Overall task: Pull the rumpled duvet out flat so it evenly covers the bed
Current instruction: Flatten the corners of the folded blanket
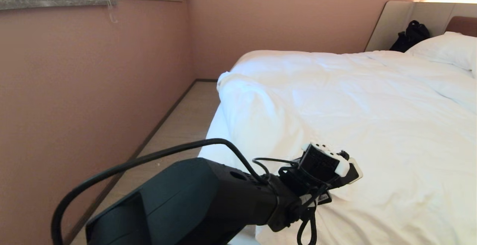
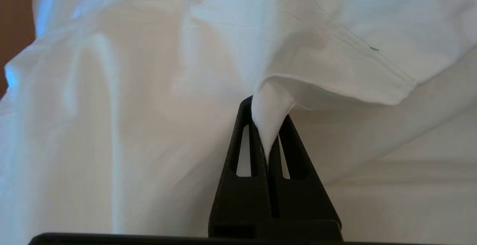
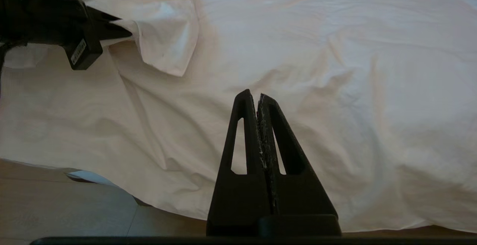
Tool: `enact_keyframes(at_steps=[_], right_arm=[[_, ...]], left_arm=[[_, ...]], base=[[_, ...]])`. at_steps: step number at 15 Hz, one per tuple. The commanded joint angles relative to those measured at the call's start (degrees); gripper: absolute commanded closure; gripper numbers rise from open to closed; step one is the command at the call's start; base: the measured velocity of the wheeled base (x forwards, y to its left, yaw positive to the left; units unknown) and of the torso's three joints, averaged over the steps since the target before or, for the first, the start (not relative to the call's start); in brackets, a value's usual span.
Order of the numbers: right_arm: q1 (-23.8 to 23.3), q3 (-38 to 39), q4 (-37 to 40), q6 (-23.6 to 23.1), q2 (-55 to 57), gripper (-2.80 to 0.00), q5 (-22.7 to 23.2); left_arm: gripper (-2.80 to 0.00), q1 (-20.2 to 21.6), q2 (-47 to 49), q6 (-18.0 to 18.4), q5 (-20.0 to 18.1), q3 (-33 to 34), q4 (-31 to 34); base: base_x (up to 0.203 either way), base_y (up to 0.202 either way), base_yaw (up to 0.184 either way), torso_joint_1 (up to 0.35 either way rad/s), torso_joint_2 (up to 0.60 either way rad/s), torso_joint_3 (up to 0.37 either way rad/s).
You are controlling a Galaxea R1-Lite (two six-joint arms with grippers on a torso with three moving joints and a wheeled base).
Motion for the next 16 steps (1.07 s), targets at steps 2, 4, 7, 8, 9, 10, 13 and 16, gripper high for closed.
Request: enact_keyframes(at_steps=[2,4,7,8,9,10,13,16], right_arm=[[0.03,0.02,0.01,0.02,0.06,0.0,0.01],[0.03,0.02,0.01,0.09,-0.02,0.0,0.01],[0.03,0.02,0.01,0.09,0.06,0.0,0.01],[-0.05,0.02,0.01,0.08,-0.02,0.0,0.01],[0.03,0.02,0.01,0.0,-0.02,0.0,0.01],[-0.06,0.02,0.01,0.09,-0.02,0.0,0.01],[0.03,0.02,0.01,0.0,-0.02,0.0,0.01],[0.03,0.02,0.01,0.09,-0.02,0.0,0.01]], left_arm=[[0.0,1.37,-7.57,-0.93,2.73,2.63,-0.21],[0.0,2.46,-11.51,-2.63,5.33,6.9,-0.25],[0.0,3.89,-16.15,-6.97,7.05,15.34,-0.32],[0.0,4.74,-17.69,-8.63,7.43,18.18,-0.4],[0.0,6.01,-19.03,-9.85,7.81,21.4,-1.09],[0.0,7.31,-20.12,-10.67,8.01,23.52,-2.58],[0.0,11.62,-22.78,-11.47,8.06,31.31,-8.01],[0.0,14.3,-25.71,-11.61,7.99,35.38,-9.83]], base=[[0.0,0.0,0.0,0.0,0.0,0.0],[0.0,0.0,0.0,0.0,0.0,0.0],[0.0,0.0,0.0,0.0,0.0,0.0],[0.0,0.0,0.0,0.0,0.0,0.0],[0.0,0.0,0.0,0.0,0.0,0.0],[0.0,0.0,0.0,0.0,0.0,0.0],[0.0,0.0,0.0,0.0,0.0,0.0],[0.0,0.0,0.0,0.0,0.0,0.0]])
